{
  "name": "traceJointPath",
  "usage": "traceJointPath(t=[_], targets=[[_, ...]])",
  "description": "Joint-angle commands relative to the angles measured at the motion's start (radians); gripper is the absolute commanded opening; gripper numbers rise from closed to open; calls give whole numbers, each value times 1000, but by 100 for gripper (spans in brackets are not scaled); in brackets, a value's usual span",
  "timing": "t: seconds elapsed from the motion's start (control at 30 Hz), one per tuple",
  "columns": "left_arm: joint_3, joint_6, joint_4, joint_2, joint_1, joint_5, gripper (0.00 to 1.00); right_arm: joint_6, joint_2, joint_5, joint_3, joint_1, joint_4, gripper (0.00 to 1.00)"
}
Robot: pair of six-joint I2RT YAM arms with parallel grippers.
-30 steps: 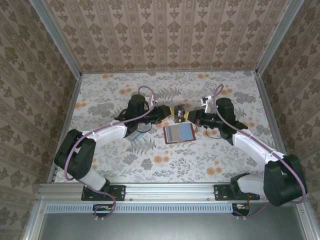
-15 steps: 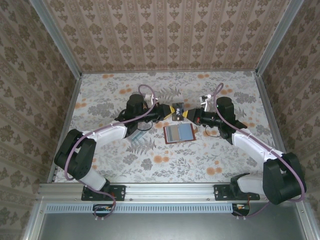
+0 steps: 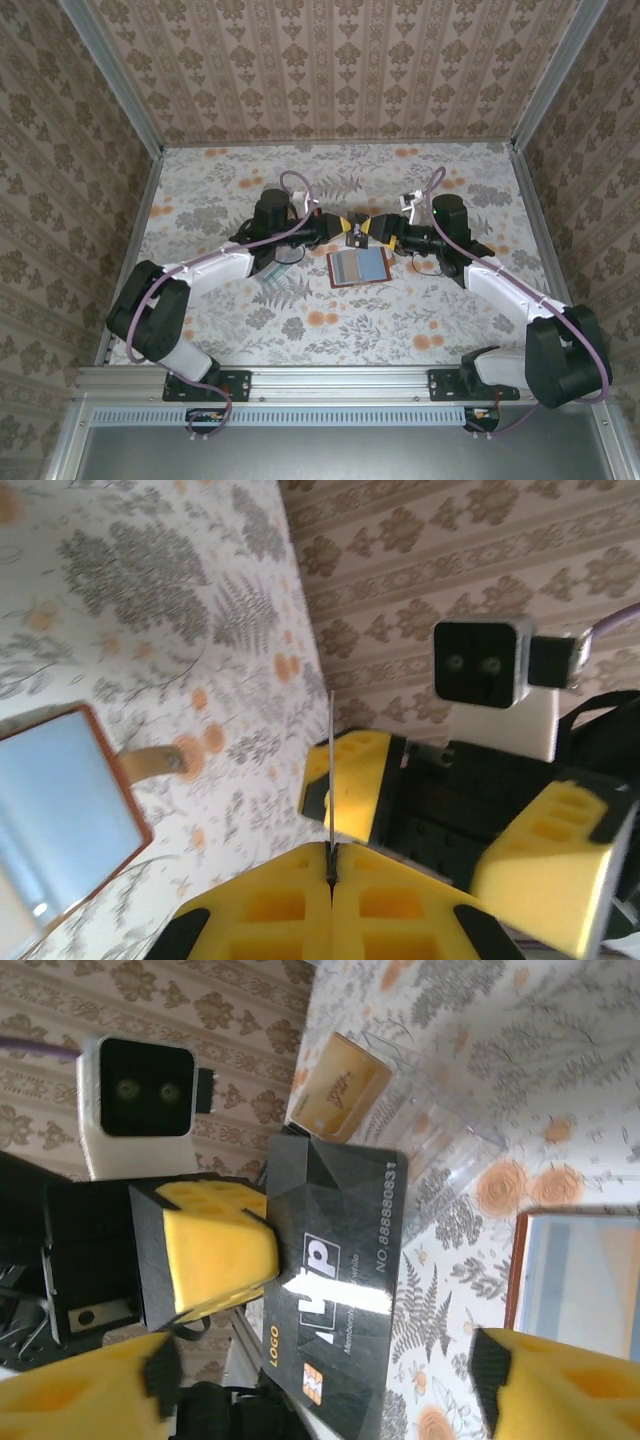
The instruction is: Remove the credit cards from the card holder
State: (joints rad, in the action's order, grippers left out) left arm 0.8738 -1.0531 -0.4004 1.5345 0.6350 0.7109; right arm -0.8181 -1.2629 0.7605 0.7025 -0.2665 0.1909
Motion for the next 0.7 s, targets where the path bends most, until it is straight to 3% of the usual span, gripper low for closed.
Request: traceJointPath(t=[0.0, 0.07, 0.33, 0.57, 0.67], targets=[[86, 209, 290, -88, -10, -16, 0, 63, 32, -32, 34, -2, -92, 91], [131, 327, 463, -119, -12, -59, 0, 91, 39, -50, 51, -2, -135, 100], [245, 670, 949, -223, -41, -327, 0, 178, 75, -119, 98, -5, -252, 100], [163, 1028, 1031, -426, -50, -640, 0, 265, 86, -177, 161, -59, -348, 100], [153, 1142, 1071, -495, -72, -710, 0, 275, 83, -184, 176, -79, -355, 100]])
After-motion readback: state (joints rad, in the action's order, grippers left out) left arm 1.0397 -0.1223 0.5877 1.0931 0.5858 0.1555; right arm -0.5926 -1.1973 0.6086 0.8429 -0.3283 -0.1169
